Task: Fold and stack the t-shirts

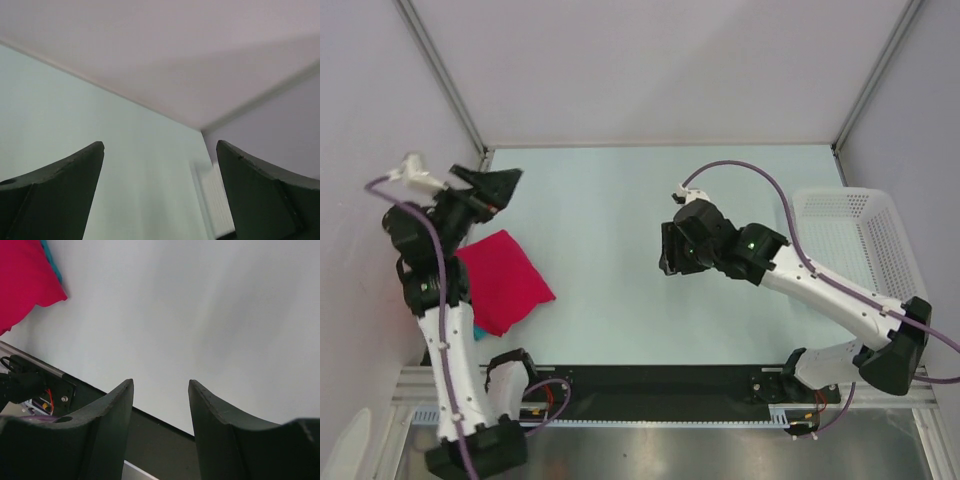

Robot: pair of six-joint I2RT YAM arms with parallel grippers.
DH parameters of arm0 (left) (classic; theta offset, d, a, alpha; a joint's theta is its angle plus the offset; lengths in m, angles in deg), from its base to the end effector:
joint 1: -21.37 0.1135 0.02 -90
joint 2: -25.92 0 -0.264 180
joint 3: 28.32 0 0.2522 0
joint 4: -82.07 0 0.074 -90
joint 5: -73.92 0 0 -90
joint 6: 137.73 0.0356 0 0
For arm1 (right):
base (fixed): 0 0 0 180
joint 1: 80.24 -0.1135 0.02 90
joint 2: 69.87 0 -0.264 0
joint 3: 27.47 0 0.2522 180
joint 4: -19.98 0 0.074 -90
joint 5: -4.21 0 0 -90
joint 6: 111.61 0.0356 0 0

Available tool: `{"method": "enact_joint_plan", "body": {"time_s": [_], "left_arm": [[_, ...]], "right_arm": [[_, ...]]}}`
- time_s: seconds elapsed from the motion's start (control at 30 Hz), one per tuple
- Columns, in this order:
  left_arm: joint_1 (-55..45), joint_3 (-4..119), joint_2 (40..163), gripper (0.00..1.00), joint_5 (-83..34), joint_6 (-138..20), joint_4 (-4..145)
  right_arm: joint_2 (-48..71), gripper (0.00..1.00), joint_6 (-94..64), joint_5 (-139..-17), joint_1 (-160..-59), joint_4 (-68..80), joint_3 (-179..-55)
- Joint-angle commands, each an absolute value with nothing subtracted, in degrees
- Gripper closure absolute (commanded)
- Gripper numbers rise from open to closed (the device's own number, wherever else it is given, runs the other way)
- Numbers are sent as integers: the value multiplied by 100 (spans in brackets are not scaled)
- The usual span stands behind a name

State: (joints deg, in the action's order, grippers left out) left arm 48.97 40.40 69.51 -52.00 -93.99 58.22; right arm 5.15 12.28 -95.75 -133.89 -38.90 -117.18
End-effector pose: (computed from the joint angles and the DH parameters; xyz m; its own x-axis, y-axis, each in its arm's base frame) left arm 0.1514 0.0556 0.4049 -0.0908 -0.7077 -0.7007 0.1143 0.6915 -0.7132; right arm 0.1673 0.2170 0.3565 -0.7443 -0.0848 -0.6624 -0.3671 0.8806 0.2997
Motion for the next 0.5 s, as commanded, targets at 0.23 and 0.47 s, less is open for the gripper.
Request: {"method": "enact_joint_plan", "body": {"time_s": [0.23,0.47], "left_arm": [[846,6041,9077,0,-4351,-5804,3010],[143,5760,9342,0,-3666,-5608,3209]], "right_arm": [[958,46,1144,-9968,-13438,-3886,-12376],[1212,44,1056,-10065,-13333,-3992,-12587]]}}
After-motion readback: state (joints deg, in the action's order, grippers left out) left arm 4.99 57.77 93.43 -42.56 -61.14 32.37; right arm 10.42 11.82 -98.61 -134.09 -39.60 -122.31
